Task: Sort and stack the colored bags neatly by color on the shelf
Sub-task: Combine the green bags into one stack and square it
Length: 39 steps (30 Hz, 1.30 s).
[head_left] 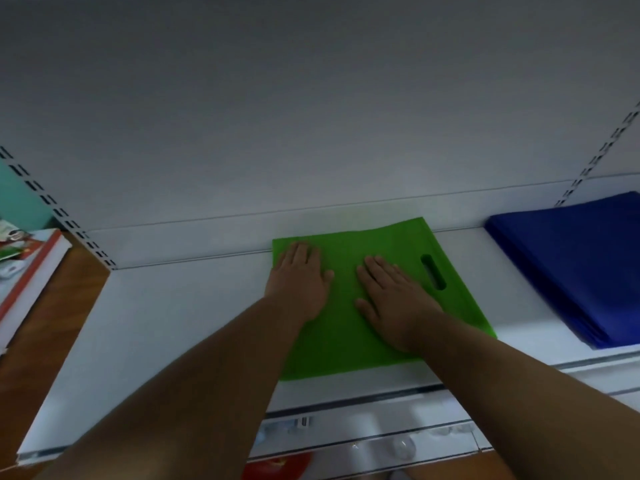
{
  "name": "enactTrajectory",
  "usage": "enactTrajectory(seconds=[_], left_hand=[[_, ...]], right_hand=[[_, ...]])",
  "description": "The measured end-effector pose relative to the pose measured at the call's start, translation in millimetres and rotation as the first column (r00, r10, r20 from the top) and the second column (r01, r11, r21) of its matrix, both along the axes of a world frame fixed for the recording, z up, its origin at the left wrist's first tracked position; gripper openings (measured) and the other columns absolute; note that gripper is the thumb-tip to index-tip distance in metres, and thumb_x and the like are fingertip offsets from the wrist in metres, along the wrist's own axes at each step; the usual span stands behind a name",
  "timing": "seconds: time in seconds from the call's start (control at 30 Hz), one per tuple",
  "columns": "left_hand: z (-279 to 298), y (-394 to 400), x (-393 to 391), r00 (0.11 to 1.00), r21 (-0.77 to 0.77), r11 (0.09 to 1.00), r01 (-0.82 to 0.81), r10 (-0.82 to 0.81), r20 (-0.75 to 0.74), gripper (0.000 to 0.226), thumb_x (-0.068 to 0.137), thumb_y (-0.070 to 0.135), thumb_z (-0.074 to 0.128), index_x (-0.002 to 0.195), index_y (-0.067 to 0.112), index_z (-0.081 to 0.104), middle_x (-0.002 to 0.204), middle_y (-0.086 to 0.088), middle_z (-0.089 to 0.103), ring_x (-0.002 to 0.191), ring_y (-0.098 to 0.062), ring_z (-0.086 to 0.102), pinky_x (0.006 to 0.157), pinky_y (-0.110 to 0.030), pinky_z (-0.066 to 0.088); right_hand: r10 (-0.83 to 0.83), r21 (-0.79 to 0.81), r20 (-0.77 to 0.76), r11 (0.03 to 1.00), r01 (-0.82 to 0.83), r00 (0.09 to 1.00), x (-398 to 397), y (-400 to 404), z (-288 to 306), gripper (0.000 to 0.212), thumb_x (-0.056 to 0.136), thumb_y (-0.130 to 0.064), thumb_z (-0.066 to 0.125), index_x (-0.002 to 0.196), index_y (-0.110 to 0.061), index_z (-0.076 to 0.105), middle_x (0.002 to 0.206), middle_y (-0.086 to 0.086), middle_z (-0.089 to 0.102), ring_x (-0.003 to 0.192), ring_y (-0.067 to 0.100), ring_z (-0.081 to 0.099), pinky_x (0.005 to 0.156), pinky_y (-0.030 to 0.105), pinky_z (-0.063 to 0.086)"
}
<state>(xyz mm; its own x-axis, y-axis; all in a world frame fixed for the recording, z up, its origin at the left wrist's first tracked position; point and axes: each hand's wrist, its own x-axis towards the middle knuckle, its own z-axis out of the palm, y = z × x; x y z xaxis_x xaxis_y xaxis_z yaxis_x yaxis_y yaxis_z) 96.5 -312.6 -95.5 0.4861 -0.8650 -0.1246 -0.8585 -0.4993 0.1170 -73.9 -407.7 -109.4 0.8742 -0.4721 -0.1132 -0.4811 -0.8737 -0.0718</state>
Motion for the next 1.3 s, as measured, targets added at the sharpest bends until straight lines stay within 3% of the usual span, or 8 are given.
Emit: enactTrajectory(seconds=[0.1,0.2,0.4,0.53,0.7,0.87,1.13,1.3], left_hand=[[-11.4,-1.5,6.6,0.999,0.068,0.997,-0.029,0.026,0.039,0.074,0.100,0.057,0.013,0.156,0.011,-0.004,0.163,-0.014,-0.011,0.150,-0.025,-0.010,0.122,-0.039,-0.003],[-14.3,-3.1,7.2,0.999,0.077,0.997,-0.024,0.021,0.042,0.076,0.100,0.057,0.013,0.155,0.009,-0.007,0.163,-0.014,-0.012,0.150,-0.025,-0.010,0.122,-0.039,-0.003],[-20.0,-2.7,10.6,0.998,0.054,0.998,-0.031,0.028,0.063,0.076,0.099,0.056,0.012,0.155,0.008,-0.007,0.163,-0.012,-0.011,0.151,-0.023,-0.010,0.122,-0.038,-0.004],[-20.5,-2.8,8.3,0.997,0.044,0.999,-0.025,0.021,0.078,0.074,0.100,0.054,0.012,0.156,0.009,-0.004,0.164,-0.011,-0.009,0.151,-0.023,-0.010,0.122,-0.038,-0.005],[-22.2,-6.5,13.0,0.994,0.038,0.999,-0.022,0.018,0.103,0.073,0.100,0.055,0.011,0.156,0.010,-0.001,0.164,-0.012,-0.007,0.151,-0.025,-0.009,0.122,-0.040,-0.005],[-25.6,-5.1,12.7,0.994,0.061,0.998,-0.029,0.022,0.109,0.075,0.099,0.057,0.009,0.156,0.011,-0.002,0.164,-0.012,-0.008,0.151,-0.025,-0.009,0.122,-0.040,-0.004],[-24.6,-5.0,13.3,0.996,0.039,0.999,-0.032,0.029,0.085,0.077,0.098,0.058,0.013,0.156,0.012,-0.004,0.163,-0.012,-0.010,0.151,-0.024,-0.010,0.123,-0.039,-0.003],[-23.8,-4.3,12.9,0.996,0.034,0.999,-0.023,0.020,0.083,0.077,0.098,0.059,0.012,0.156,0.011,-0.005,0.163,-0.012,-0.010,0.151,-0.024,-0.010,0.123,-0.039,-0.003]], right_hand=[[-0.012,0.003,0.000,1.000,0.012,1.000,1.8,-1.4,3.0,0.075,0.093,-0.056,-0.003,0.156,-0.016,-0.002,0.164,0.006,-0.009,0.150,0.017,-0.011,0.117,0.030,-0.011],[-0.026,0.035,-0.012,0.999,0.027,1.000,3.5,-1.8,5.9,0.062,0.104,-0.046,0.016,0.157,-0.017,0.004,0.164,0.005,-0.005,0.151,0.017,-0.007,0.115,0.029,-0.010],[-0.038,0.064,0.027,0.997,0.036,0.999,34.7,-27.1,24.0,0.054,0.100,-0.019,0.037,0.153,-0.016,0.028,0.161,0.005,0.021,0.148,0.021,0.018,0.121,0.036,0.017],[0.055,0.096,0.082,0.993,-0.062,0.995,66.7,-31.2,15.4,0.055,0.100,-0.014,0.039,0.154,-0.015,0.026,0.162,0.004,0.021,0.148,0.017,0.018,0.121,0.029,0.012],[0.120,0.013,0.128,0.992,-0.123,0.984,81.5,-39.0,1.8,0.051,0.105,-0.029,0.031,0.155,-0.018,0.022,0.163,0.000,0.016,0.150,0.013,0.011,0.119,0.026,0.005],[0.094,0.022,0.027,0.995,-0.095,0.995,78.4,-38.1,-1.8,0.057,0.105,-0.044,0.021,0.157,-0.023,0.008,0.164,-0.004,0.001,0.150,0.011,-0.001,0.122,0.033,0.002],[-0.101,-0.075,-0.128,0.993,0.092,0.987,35.2,-68.1,5.9,0.075,0.098,-0.062,0.012,0.156,-0.018,-0.005,0.164,-0.001,-0.007,0.150,0.014,-0.008,0.122,0.037,-0.001],[-0.235,-0.093,-0.106,0.970,0.226,0.966,21.7,-73.4,5.7,0.085,0.095,-0.067,0.015,0.156,-0.011,-0.005,0.164,0.006,-0.010,0.150,0.017,-0.011,0.121,0.034,-0.005]])
